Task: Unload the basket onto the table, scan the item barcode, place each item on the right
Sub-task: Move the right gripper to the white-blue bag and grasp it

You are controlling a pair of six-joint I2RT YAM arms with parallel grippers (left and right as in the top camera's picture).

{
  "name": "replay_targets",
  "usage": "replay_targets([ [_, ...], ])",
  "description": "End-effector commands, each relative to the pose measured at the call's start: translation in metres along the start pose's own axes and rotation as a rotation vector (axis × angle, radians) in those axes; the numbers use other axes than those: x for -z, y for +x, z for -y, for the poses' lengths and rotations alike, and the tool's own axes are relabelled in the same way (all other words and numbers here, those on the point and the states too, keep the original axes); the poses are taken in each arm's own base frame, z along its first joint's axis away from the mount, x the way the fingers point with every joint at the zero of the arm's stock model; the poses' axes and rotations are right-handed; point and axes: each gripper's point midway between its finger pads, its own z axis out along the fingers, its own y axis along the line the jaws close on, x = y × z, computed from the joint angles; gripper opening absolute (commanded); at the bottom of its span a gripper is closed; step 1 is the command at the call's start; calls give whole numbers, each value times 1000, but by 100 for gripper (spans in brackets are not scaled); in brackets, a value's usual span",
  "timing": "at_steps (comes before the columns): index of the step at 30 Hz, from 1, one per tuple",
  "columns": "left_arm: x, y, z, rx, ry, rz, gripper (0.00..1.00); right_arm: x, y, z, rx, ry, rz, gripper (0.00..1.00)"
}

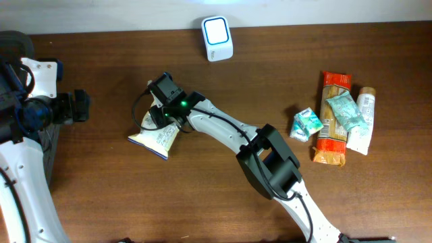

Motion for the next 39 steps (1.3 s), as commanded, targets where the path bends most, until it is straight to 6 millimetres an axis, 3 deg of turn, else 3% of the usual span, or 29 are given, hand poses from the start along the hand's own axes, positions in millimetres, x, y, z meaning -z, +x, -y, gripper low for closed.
replay_targets([
  [1, 5, -5, 0, -18, 2, 20, 99, -36, 48, 29, -62, 56, -131, 34],
  [4, 5, -5, 0, -18, 2, 20, 99, -6, 16, 27, -52, 14, -80, 41],
  [7, 5, -5, 0, -18, 2, 20, 99, 46, -27, 14, -29, -36, -27, 45],
  [8, 5, -5, 0, -18, 2, 20, 99, 72, -47, 15, -23, -24, 5, 48],
  [10, 5, -5, 0, -18, 2, 20, 99, 104, -72, 26, 13, -1, 50, 53],
  [12, 5, -5, 0, -18, 2, 20, 99, 117, -84, 57, 17, 67, 80, 60],
  [13, 5, -5, 0, -18, 2, 20, 99, 115, -82, 86, -21, 105, 69, 64],
  [14, 5, -5, 0, -18, 2, 20, 99, 112, -77, 99, -24, 94, 47, 67],
  [16, 5, -5, 0, -18, 2, 20, 99, 103, -64, 108, -4, -13, -5, 71],
  [20, 5, -5, 0, -18, 2, 20, 99, 88, -42, 104, 37, -262, -66, 84],
  [22, 5, -5, 0, -18, 2, 20, 99, 71, -29, 100, 74, -278, -99, 89],
  [29, 5, -5, 0, -18, 2, 20, 99, 30, 4, 77, 111, -313, -185, 89],
  [31, 5, -5, 0, -18, 2, 20, 99, 17, 17, 71, 115, -311, -222, 83],
  [37, 5, -5, 0, -18, 2, 20, 99, 19, 51, 68, 63, -316, -350, 81],
  [39, 5, -5, 0, -18, 2, 20, 99, 16, 60, 68, 55, -318, -374, 77],
])
